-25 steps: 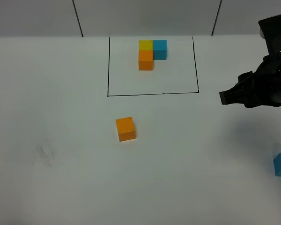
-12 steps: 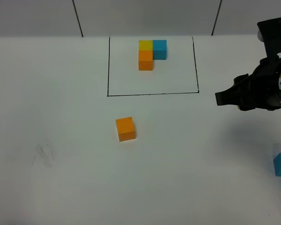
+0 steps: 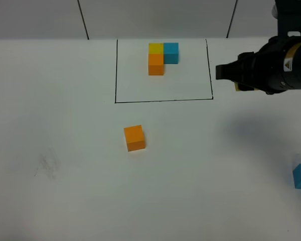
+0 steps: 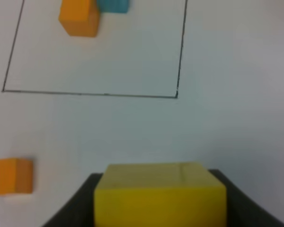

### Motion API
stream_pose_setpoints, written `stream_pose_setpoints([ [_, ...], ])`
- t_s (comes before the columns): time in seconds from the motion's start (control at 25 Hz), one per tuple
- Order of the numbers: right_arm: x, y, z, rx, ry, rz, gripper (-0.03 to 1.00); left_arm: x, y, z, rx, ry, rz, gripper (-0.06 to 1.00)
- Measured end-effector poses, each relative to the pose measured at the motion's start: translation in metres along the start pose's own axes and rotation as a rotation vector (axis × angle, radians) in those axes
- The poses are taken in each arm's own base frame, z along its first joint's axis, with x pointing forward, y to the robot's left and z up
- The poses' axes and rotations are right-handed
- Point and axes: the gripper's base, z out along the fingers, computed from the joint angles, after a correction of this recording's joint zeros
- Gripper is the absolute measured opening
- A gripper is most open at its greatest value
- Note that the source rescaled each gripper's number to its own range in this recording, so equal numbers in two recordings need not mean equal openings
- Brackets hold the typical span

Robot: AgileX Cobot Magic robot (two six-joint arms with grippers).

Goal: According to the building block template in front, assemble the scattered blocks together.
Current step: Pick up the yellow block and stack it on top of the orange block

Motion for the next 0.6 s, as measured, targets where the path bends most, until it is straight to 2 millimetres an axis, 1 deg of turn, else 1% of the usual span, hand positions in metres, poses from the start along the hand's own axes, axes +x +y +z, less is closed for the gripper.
stream_pose_setpoints([
  [0.2,-0.015,0.025,0.025,-0.026,0.017,-0.032,0.46,0.0,0.0,0.0,0.0,0.0,0.0,0.01],
  [0.48,-0.022,0.07,0.063,-0.067,0.057,-0.096,0.46,0.0,0.0,0.0,0.0,0.0,0.0,0.01],
  [0.6,-0.02,0.086,0.08,-0.078,0.077,-0.118,0.46,0.0,0.0,0.0,0.0,0.0,0.0,0.01],
])
